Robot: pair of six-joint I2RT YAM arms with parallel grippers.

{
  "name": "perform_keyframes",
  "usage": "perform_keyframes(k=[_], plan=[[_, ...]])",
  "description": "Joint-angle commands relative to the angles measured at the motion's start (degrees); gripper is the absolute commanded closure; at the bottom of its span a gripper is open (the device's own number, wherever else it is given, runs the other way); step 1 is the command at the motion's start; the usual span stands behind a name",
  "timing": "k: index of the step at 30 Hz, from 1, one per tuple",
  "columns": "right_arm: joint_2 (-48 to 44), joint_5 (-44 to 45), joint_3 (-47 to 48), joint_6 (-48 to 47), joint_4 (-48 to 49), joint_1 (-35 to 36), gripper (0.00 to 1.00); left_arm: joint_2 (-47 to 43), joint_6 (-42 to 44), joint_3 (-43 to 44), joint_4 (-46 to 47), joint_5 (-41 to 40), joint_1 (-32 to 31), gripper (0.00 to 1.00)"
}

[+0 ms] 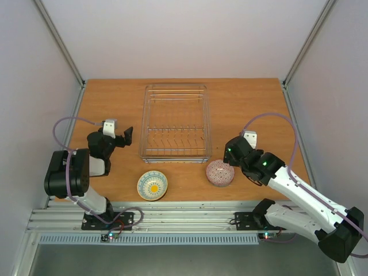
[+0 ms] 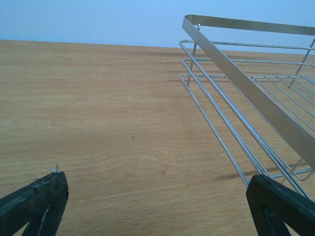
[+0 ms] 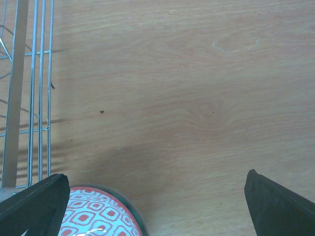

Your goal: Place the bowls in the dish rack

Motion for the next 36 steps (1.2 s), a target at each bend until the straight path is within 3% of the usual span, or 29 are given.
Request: perform_keyframes(k=[1, 11, 18, 28, 36], plan=[[-1.1, 0.5, -0.4, 0.5, -0.2, 0.5, 0.01, -0.8, 0.9, 1.3, 1.8, -0.2, -0.2, 0.01], [-0.6, -0.6, -1.0, 0.1, -1.0, 0.4, 0.05, -0.9, 0.9, 1.3, 1.8, -0.2, -0.1, 0.01], [1.9, -7.6, -3.4, 2.4, -1.3, 0.5, 0.29, -0.8, 0.9, 1.3, 1.7, -0.3, -0.1, 0.01], [3.9, -12.1, -8.6, 4.5, 2.5, 0.6, 0.44, -0.8, 0.9, 1.3, 1.7, -0.2, -0.1, 0.01], [5.1, -13.5, -9.2, 4.4, 3.7, 0.6, 0.75, -0.8, 0.9, 1.3, 1.7, -0.2, -0.1, 0.01]])
